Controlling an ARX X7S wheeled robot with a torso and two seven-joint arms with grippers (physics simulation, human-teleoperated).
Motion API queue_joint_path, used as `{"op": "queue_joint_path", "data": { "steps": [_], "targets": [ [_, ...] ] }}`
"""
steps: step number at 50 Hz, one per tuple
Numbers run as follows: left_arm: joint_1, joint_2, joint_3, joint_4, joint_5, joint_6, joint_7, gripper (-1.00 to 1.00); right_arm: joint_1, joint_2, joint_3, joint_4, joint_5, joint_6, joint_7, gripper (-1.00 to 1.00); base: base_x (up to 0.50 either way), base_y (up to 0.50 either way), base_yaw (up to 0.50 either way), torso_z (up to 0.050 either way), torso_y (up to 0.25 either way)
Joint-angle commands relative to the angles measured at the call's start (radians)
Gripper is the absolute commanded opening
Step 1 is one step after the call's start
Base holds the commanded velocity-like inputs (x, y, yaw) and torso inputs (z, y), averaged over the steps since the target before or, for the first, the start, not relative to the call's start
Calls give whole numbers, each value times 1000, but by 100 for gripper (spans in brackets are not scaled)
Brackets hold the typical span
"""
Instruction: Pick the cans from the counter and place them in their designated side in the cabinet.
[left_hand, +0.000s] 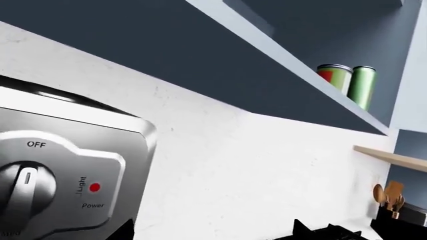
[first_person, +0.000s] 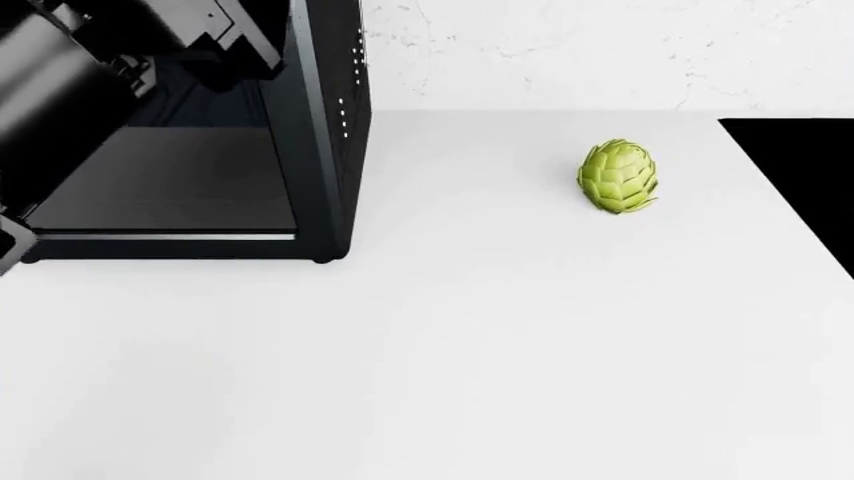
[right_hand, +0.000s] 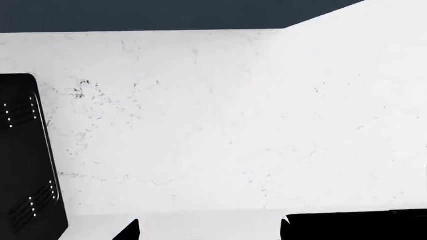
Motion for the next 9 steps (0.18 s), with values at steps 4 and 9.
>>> {"op": "queue_joint_path", "data": {
  "steps": [4, 9],
  "targets": [
    [41, -75, -76, 128, -68, 35, -80, 100, -65, 58, 95, -73, 62, -46, -5, 100, 0, 0, 0, 0, 0],
    [85, -106, -117, 156, -60, 50, -82, 100, -61, 67, 110, -82, 58, -42, -16, 100, 0, 0, 0, 0, 0]
  ]
}}
